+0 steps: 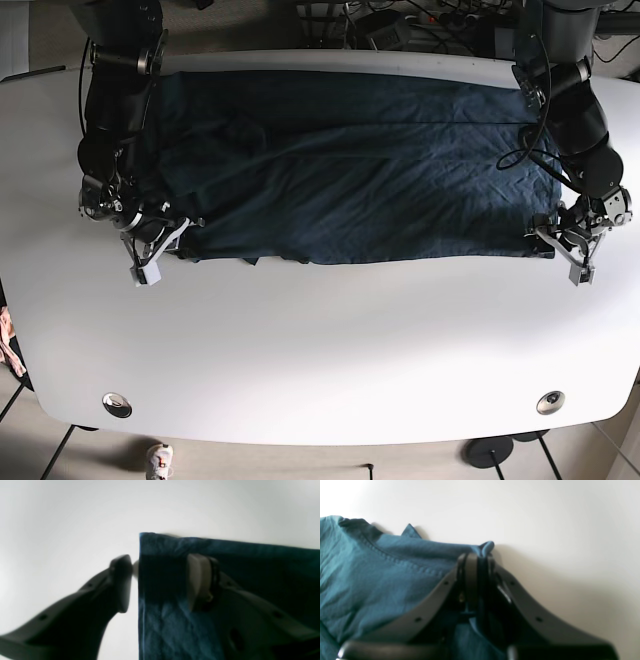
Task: Fold the T-shirt properly
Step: 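Grasp the hem with both grippers and fold it toward the collar edge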
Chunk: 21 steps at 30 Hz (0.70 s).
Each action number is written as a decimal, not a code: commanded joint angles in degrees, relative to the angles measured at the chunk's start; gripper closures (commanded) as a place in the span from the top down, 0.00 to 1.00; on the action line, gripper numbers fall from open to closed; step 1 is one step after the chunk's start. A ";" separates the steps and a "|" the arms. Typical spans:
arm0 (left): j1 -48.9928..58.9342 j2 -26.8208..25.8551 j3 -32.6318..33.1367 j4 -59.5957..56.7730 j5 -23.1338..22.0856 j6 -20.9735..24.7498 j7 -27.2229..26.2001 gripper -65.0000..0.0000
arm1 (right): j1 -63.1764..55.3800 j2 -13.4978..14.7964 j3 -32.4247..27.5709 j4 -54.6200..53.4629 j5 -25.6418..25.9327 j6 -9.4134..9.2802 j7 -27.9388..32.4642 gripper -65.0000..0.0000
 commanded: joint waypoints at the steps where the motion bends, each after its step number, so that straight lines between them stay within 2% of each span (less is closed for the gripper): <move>1: -0.47 -0.46 0.16 0.23 0.14 -0.70 1.62 0.26 | 1.49 0.57 0.29 0.84 0.91 0.18 1.30 0.08; 4: -0.47 -0.46 0.16 0.67 0.14 -0.88 1.62 0.00 | 1.49 0.57 0.29 0.84 1.26 0.18 1.30 0.08; 8: -0.47 -0.46 -1.07 4.71 0.14 -6.90 2.14 0.00 | 1.49 0.57 0.29 1.37 1.35 0.18 1.12 0.06; 9: -0.03 -0.37 -1.60 7.44 0.14 -6.90 2.50 0.00 | 1.49 0.57 0.38 1.37 1.35 0.18 1.12 0.03; 13: 2.61 1.91 -3.09 17.98 0.14 -6.90 6.45 0.00 | 0.61 0.57 0.47 5.50 1.35 0.18 0.60 0.03; 19: 8.50 4.55 -3.18 32.93 0.14 -6.90 9.44 0.00 | -2.90 0.57 0.73 18.60 1.35 0.09 -4.94 0.03; 21: 10.70 4.82 -3.18 37.33 0.14 -6.90 10.23 0.00 | -4.92 0.13 3.37 23.43 1.35 0.09 -7.14 0.03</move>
